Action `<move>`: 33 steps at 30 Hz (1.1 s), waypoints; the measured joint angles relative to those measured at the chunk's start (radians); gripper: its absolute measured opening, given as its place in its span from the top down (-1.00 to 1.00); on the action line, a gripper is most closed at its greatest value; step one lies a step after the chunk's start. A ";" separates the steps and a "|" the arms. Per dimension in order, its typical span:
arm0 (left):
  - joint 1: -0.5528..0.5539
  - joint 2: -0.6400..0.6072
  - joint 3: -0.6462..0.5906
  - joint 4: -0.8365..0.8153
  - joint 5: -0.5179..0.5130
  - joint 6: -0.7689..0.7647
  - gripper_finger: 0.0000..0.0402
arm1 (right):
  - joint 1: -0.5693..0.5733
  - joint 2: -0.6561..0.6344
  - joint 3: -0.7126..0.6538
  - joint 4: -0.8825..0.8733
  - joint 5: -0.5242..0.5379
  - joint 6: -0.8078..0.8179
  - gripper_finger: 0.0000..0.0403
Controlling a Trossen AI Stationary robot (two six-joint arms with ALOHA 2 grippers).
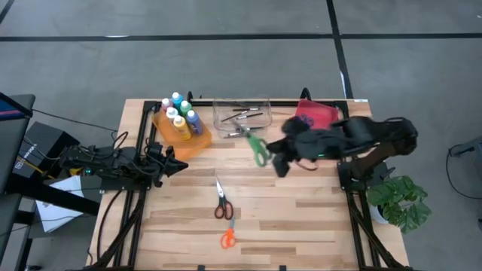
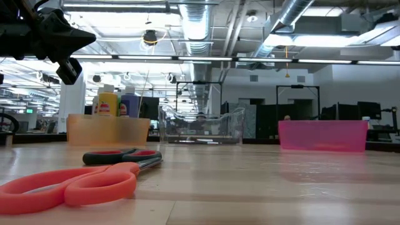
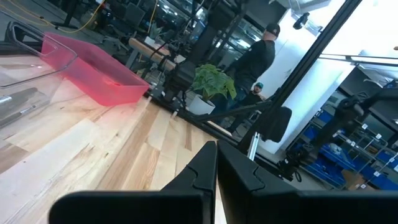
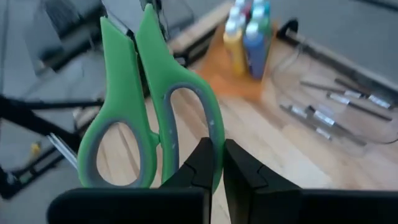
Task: Pick & Place Paint Supplies
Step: Put the green scissor into the red bin
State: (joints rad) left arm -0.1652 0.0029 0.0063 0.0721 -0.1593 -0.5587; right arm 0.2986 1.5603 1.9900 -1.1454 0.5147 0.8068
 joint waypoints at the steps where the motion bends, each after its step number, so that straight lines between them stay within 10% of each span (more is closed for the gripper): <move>1: 0.000 0.000 0.000 0.000 0.000 0.000 0.97 | 0.018 -0.018 0.000 0.000 0.028 0.009 0.95; 21: 0.000 0.000 0.000 0.000 0.000 0.000 0.97 | 0.321 -0.196 0.000 0.015 0.518 0.010 0.94; 33: 0.000 0.000 0.000 0.001 0.000 0.000 0.97 | 0.273 -0.245 -0.050 -0.409 0.622 0.517 0.94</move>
State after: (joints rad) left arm -0.1650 0.0027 0.0063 0.0727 -0.1595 -0.5587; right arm 0.5720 1.3155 1.9398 -1.5542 1.1367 1.3243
